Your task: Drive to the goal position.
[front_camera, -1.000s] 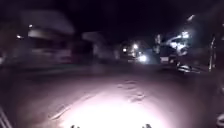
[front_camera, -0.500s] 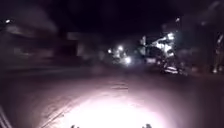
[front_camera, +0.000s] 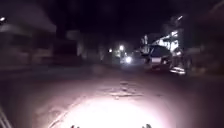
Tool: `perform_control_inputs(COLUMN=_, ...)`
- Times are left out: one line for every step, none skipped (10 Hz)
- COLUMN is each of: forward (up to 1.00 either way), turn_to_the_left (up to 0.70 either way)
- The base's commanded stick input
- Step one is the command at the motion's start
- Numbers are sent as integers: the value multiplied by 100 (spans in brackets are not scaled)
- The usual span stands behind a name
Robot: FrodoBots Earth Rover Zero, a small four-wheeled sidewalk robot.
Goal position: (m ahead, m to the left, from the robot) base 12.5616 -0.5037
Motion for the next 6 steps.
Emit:
perform_control_inputs(forward=85, turn_to_the_left=0)
perform_control_inputs(forward=85, turn_to_the_left=0)
perform_control_inputs(forward=85, turn_to_the_left=0)
perform_control_inputs(forward=85, turn_to_the_left=0)
perform_control_inputs(forward=85, turn_to_the_left=-2)
perform_control_inputs(forward=85, turn_to_the_left=-23)
